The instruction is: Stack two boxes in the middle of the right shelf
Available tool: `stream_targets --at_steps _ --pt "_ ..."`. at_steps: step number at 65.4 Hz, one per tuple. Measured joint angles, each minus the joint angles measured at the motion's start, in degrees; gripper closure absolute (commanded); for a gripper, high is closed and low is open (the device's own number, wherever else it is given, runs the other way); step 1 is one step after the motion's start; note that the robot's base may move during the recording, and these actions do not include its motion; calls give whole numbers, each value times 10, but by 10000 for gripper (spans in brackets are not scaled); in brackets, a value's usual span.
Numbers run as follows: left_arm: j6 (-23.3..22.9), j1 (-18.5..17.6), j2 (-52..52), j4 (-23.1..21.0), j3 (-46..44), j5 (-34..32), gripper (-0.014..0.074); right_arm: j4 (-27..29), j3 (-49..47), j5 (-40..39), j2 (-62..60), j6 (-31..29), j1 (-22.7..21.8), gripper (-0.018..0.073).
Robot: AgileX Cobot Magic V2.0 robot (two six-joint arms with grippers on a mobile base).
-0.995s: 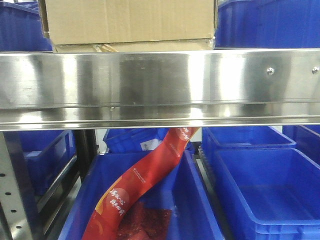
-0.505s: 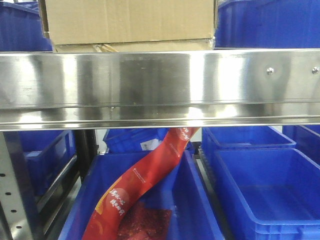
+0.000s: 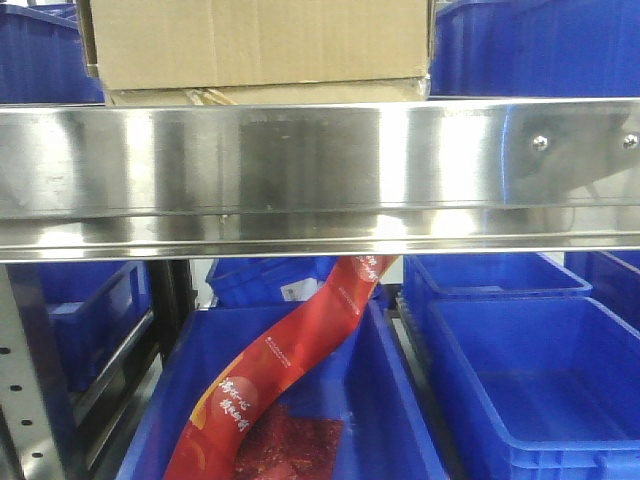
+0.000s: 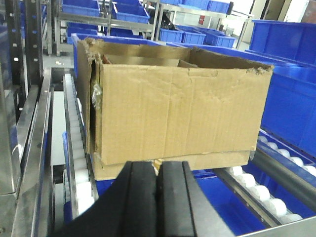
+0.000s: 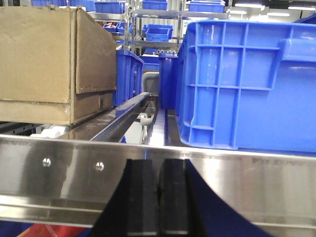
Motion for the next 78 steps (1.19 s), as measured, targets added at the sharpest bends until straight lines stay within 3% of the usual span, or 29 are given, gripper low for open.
stream_targets --at_steps 67,78 --pt "0 0 -5 4 8 -23 707 0 1 24 -2 2 -2 721" --pt "2 49 -81 13 78 -53 707 0 1 24 -2 2 -2 721"
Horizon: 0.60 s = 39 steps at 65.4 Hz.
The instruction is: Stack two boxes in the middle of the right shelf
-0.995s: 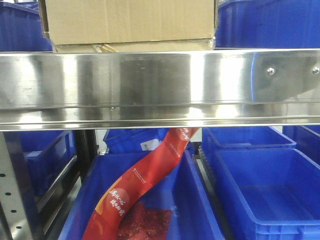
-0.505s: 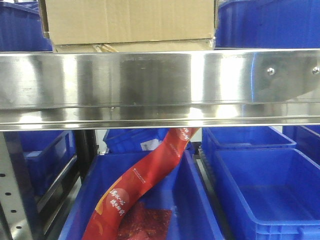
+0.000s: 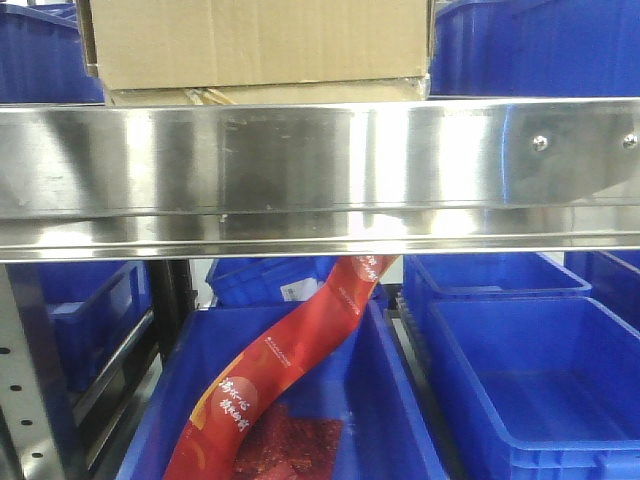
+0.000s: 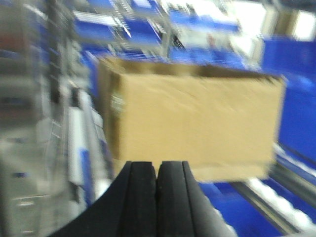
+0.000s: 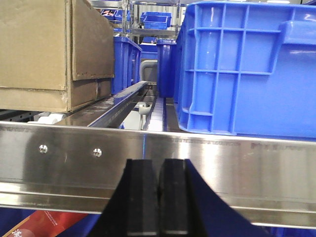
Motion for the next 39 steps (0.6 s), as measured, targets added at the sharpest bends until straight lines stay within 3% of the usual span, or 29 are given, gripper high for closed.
stream_targets --at_steps 6,18,32,39 --pt "35 56 -72 -9 77 -22 707 0 0 0 -1 0 0 721" --pt "147 125 -184 -89 219 -30 707 0 0 1 -1 0 0 721" --pt "164 143 -298 -101 328 -32 707 0 1 3 -1 0 0 721" --pt "143 143 -302 -92 341 -27 707 0 1 3 -1 0 0 721"
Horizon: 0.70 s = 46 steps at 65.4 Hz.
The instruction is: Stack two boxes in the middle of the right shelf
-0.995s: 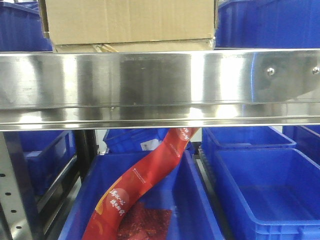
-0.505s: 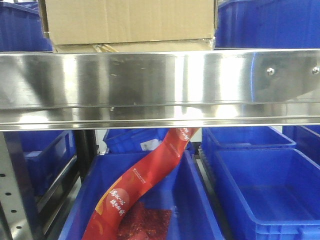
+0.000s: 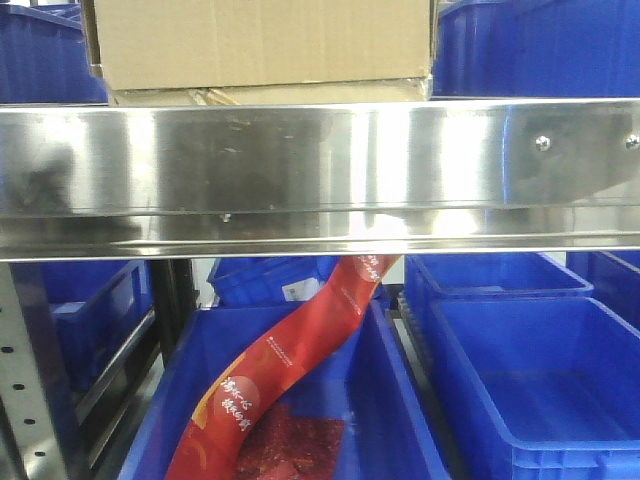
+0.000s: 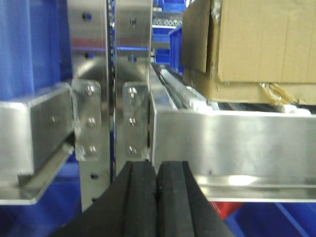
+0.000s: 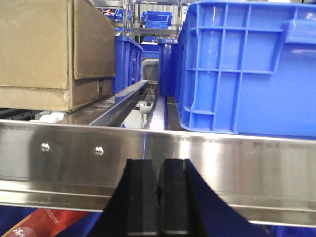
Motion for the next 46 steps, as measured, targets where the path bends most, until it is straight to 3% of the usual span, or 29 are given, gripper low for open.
stream_targets --at_steps 12,46 --pt "-18 0 -1 28 3 -5 707 0 0 0 0 0 0 721" --pt "-39 0 -1 32 3 -42 707 0 0 0 0 0 0 721"
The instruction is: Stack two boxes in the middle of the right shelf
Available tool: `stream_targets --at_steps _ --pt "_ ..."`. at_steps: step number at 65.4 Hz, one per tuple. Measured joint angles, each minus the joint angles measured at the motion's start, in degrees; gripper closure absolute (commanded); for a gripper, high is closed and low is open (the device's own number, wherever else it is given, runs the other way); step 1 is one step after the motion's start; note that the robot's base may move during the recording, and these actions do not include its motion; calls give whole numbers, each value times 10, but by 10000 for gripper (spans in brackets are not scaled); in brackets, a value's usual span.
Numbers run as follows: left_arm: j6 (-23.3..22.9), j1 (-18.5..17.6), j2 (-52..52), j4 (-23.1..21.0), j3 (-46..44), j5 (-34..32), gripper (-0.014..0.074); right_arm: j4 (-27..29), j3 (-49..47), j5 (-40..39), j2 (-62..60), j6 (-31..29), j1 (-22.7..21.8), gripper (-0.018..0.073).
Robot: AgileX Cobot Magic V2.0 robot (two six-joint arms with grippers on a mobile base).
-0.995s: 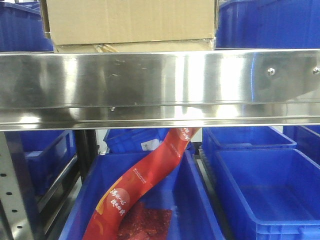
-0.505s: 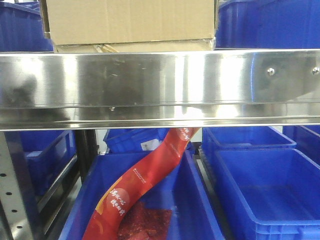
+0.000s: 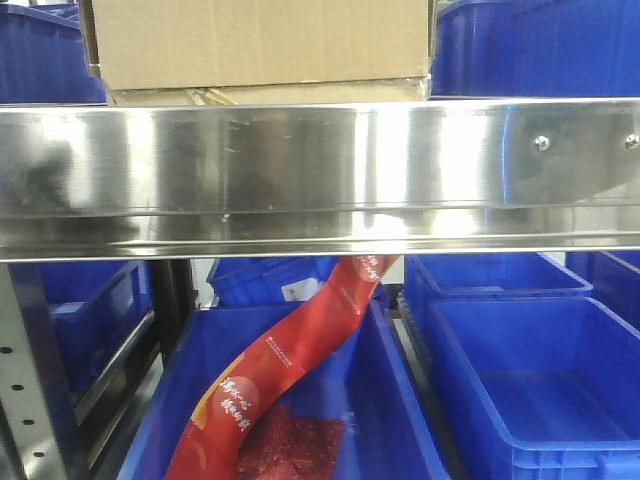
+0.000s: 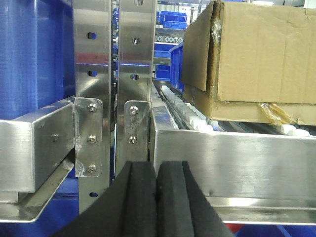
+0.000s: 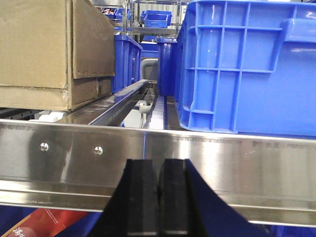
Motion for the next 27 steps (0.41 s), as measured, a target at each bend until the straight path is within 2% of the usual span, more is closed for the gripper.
stream_targets --at_steps 27 --pt "-1 0 0 0 0 0 707 0 0 0 0 0 0 721"
